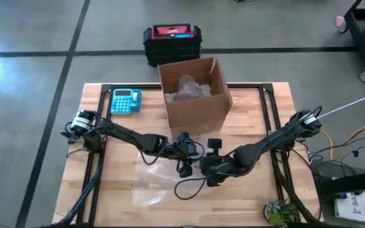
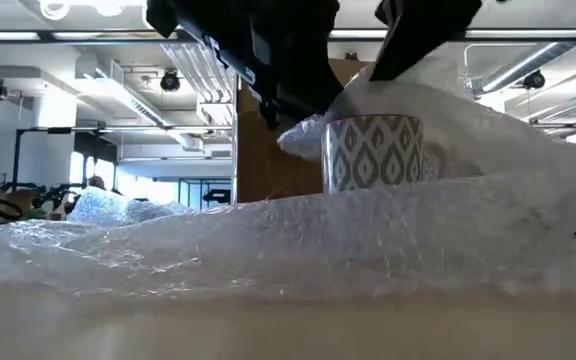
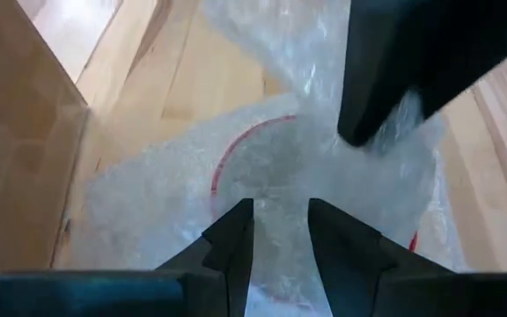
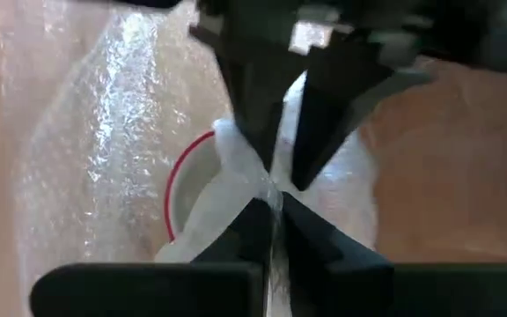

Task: Wrap mug
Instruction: Wrap the gray mug with bubble wrap

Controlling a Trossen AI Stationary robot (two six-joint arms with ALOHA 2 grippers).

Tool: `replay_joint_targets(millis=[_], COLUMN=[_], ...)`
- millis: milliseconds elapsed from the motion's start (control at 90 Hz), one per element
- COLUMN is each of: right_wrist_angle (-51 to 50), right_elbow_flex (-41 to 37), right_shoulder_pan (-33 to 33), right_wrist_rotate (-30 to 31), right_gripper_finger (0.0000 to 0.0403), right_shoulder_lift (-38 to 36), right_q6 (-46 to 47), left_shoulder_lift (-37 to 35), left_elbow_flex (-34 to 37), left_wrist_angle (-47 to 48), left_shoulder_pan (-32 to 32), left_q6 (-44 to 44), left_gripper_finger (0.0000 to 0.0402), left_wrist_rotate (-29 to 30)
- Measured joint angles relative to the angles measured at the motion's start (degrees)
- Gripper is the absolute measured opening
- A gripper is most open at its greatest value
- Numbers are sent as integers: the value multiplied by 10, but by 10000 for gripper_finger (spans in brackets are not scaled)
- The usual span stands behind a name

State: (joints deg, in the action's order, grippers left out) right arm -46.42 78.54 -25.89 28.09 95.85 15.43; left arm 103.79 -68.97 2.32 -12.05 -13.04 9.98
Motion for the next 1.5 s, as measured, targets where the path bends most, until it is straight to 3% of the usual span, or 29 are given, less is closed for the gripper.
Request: replay_joint_targets(millis=[222,400,589,767,933,1056,1144,1411,1500], right_wrist_angle=[-51,-38,-103,-248,-301,-269,-192,147,190], right_elbow_flex=[12,7,48,100,60,-15,-68,-116,-120], right_shoulder_pan=[2,7,16,18,12,7,5,7,14], right_wrist_rotate=[-5,-35,-148,-144,-117,-72,-71,-70,-75], right_gripper_finger=[12,68,130,146,134,116,100,26,6], right_shoulder_lift=[0,-1,-1,-14,-55,-82,-88,-63,-39], right_q6=[71,74,-3,34,117,155,153,-11,-45], left_shoulder_lift=[1,1,1,1,1,1,1,1,1], left_elbow_flex=[0,1,1,1,1,1,1,1,1], left_wrist_angle=[2,5,4,4,4,3,3,3,3], left_shoulder_pan=[0,0,0,0,0,0,0,0,0], left_q6=[1,6,6,6,6,6,6,6,5], left_gripper_finger=[98,98,98,98,98,98,98,98,98], left_wrist_rotate=[0,0,0,0,0,-1,-1,0,0])
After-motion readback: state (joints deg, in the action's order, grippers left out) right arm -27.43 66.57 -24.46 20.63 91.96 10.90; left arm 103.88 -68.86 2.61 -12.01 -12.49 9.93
